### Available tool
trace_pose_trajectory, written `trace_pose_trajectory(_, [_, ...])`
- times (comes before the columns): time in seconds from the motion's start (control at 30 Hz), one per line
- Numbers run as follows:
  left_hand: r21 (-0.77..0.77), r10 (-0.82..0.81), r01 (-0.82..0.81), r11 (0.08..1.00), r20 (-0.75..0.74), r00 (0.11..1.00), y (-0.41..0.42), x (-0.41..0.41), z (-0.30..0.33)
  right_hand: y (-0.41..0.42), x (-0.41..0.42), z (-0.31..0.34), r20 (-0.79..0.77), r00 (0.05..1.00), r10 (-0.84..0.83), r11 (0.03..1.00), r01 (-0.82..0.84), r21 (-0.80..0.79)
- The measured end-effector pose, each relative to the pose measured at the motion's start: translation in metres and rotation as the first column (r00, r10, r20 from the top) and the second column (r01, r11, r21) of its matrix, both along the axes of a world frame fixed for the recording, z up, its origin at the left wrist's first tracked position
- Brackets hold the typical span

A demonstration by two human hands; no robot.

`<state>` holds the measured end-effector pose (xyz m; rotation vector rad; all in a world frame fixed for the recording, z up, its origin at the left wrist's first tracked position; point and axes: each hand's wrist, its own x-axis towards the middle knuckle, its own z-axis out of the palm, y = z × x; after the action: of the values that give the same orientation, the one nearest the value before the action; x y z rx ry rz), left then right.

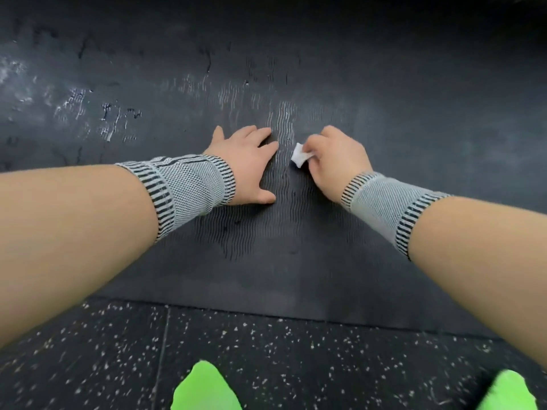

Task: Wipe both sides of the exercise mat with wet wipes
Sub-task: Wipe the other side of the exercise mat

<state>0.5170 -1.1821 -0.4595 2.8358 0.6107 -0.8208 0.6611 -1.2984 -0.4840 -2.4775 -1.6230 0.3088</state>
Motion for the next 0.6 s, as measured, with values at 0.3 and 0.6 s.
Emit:
trace_pose_trajectory(0.3, [0.037, -0.057, 0.06, 0.998, -0.073, 0.996, -0.027, -0.021, 0.002, -0.084, -0.06, 0.005, -0.192, 0.914, 0.357, 0.932, -0.363, 0.001])
trace_pose_trajectory(0.6, [0.042, -0.072, 0.079, 0.996, -0.14, 0.987, -0.052, -0.054, 0.002, -0.09, -0.076, 0.01, -0.129, 0.959, 0.254, 0.962, -0.265, -0.072])
